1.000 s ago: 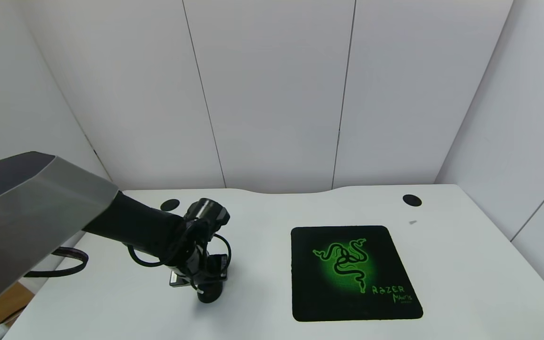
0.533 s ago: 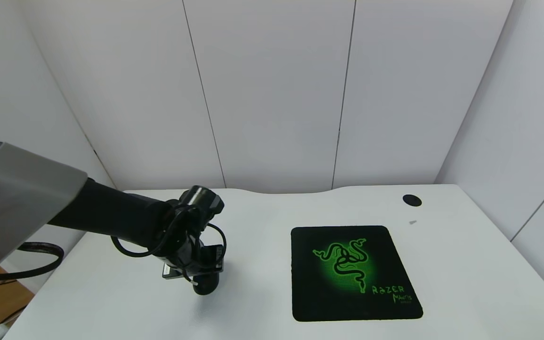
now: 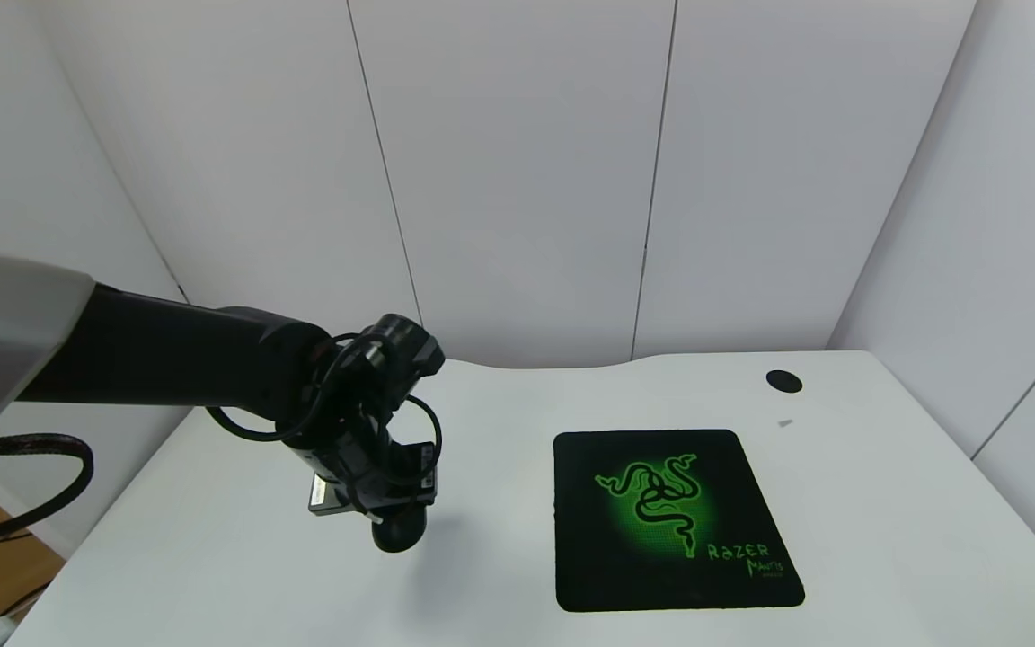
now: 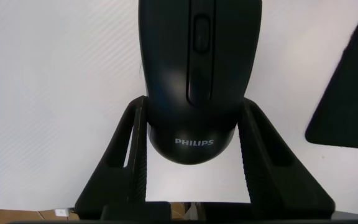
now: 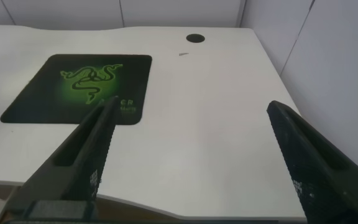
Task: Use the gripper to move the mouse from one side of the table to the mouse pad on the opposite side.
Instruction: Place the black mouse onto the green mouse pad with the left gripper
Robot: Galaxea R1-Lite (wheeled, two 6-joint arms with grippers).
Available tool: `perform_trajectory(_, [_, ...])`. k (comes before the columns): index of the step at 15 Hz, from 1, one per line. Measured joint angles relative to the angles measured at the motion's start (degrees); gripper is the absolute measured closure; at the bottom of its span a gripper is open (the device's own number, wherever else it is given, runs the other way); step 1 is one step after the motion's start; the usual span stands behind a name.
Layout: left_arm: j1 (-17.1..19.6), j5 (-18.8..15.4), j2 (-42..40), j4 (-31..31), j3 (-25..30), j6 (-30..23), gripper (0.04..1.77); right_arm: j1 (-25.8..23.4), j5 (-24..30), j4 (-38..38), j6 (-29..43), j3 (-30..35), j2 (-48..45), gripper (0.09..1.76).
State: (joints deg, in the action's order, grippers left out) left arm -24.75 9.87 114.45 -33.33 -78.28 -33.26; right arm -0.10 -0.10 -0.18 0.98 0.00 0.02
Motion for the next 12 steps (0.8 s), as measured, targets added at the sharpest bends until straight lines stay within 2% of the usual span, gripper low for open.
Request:
perform_trajectory(8, [-7.5, 0.0, 1.1, -11.7, -13.5, -8.2, 0.90, 0.0, 0.0, 0.0, 0.0, 0.0, 0.0, 0.14])
perform_trajectory(12, [-11.0, 0.3, 3.5, -13.8, -19.9, -11.6, 0.90, 0.0, 0.0, 0.0, 0.0, 0.0, 0.0, 0.14])
